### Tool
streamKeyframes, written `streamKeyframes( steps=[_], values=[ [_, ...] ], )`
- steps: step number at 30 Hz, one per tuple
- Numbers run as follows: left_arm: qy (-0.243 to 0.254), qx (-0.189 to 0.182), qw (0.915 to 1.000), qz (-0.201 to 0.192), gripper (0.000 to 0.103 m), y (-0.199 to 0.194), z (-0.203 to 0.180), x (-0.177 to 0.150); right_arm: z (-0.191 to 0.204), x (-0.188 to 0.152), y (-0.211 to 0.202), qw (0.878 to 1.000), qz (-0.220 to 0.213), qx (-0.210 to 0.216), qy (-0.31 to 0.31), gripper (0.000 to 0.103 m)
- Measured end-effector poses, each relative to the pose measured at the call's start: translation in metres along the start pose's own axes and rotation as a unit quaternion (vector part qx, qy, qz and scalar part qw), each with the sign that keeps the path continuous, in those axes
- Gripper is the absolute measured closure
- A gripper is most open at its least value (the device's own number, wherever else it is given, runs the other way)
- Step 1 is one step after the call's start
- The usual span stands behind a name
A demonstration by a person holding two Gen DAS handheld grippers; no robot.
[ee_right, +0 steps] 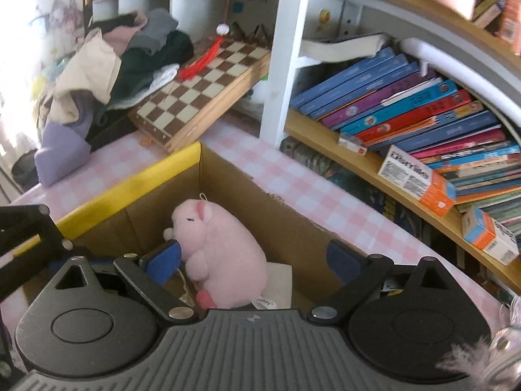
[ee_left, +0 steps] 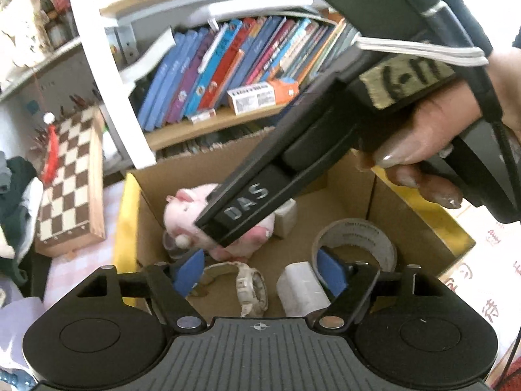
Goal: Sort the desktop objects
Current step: 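Open the right tool to drop the pig while the left tool drops the charger, then withdraw both open tools from the box back toward the table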
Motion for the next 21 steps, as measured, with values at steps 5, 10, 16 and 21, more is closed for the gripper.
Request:
streamKeyframes(
  steps=[5,10,16,21],
  values=[
    [-0.010,0.011,0.9996,-0.024,0.018,-0.019,0.007,-0.004,0.010,-0.006,-0.024,1.000,-0.023,-0.016,0.006,0.004],
    [-0.027,0.018,0.9986,-0.042,0.017,-0.032,0.017,-0.012,0.022,-0.016,-0.044,0.998,-0.047,-0.042,0.009,0.003],
    [-0.053,0.027,0.9967,-0.056,0.016,-0.051,0.029,-0.025,0.033,-0.029,-0.067,0.995,-0.071,-0.069,0.028,0.003],
    [-0.066,0.035,0.9950,-0.066,0.016,-0.067,0.039,-0.038,0.048,-0.043,-0.081,0.992,-0.081,-0.091,0.045,0.003]
  ],
)
Point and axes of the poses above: each gripper's, at about its wrist camera, not at the fingertips, and y roughly the way its jaws point, z to its left, x to its top, the point moved 2 cm from there along y, roughly the way its jaws point, and after that the axes turned 10 degrees about x, right-handed, at the moved point
